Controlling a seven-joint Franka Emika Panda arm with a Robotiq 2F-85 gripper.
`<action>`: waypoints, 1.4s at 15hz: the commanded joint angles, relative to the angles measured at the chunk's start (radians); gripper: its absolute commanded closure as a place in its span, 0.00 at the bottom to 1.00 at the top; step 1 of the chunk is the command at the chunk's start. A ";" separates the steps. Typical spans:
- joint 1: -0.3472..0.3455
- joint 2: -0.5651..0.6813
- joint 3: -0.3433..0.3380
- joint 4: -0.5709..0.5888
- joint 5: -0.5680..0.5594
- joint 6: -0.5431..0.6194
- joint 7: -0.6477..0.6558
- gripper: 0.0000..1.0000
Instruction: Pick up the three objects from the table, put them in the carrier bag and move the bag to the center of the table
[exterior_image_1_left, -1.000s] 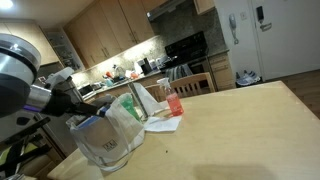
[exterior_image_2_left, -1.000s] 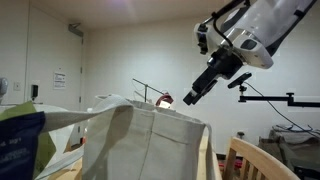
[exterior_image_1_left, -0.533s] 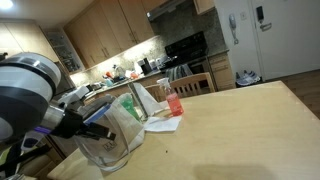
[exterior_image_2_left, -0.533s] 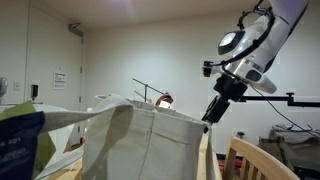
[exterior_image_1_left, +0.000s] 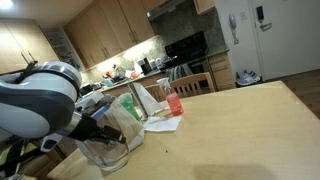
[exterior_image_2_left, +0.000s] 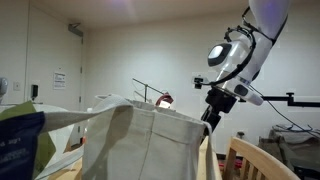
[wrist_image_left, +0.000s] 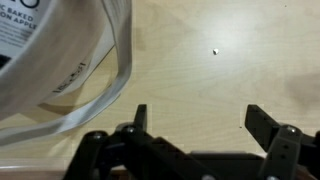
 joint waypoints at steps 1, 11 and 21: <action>-0.002 0.006 0.008 0.009 -0.025 -0.001 0.028 0.00; -0.080 0.043 0.289 0.245 -0.051 0.068 -0.047 0.00; -0.501 0.259 0.781 0.384 -0.222 0.039 -0.069 0.03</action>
